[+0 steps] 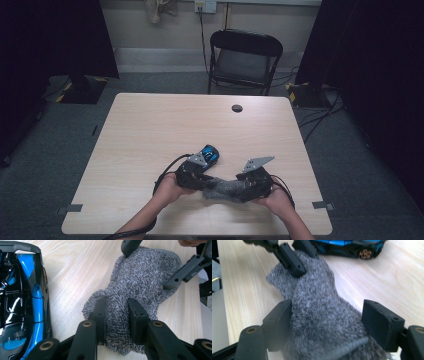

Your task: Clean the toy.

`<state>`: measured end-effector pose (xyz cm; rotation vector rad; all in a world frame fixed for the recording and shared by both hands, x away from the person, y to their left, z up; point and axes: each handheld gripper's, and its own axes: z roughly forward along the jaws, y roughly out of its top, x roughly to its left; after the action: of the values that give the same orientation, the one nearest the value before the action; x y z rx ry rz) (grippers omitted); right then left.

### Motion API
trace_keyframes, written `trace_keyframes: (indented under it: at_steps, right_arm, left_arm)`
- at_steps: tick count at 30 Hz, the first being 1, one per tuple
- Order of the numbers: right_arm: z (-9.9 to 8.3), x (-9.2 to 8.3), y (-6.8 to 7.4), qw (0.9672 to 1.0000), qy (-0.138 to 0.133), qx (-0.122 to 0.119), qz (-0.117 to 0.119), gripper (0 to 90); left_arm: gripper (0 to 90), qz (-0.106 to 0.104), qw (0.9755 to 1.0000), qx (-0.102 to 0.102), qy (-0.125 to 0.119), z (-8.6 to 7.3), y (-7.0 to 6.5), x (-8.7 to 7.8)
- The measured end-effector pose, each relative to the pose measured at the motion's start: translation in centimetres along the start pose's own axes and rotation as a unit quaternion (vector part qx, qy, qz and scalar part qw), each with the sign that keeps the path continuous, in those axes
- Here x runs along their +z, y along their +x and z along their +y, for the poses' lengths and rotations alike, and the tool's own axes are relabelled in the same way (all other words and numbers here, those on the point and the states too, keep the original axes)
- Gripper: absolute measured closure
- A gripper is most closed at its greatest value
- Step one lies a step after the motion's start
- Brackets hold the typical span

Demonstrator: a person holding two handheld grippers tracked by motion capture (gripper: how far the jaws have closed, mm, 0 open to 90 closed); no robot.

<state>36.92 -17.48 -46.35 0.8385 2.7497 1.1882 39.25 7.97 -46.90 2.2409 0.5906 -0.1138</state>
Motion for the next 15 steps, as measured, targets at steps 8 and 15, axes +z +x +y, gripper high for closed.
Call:
trace_keyframes:
  at_steps: [8, 15]
  right_arm:
    - [-1.8, 0.4, -0.5, 0.9998, 0.007, 0.019, 0.003, 32.8]
    - [-2.0, 0.3, -0.9, 0.9999, 0.006, 0.015, 0.006, 42.8]
  left_arm:
    - [61.8, 0.002, 1.0, 0.009, -0.001, 0.0, -0.1, 0.1]
    - [24.2, 0.017, 0.9969, 0.077, -0.005, 1.0, -0.7, -0.2]
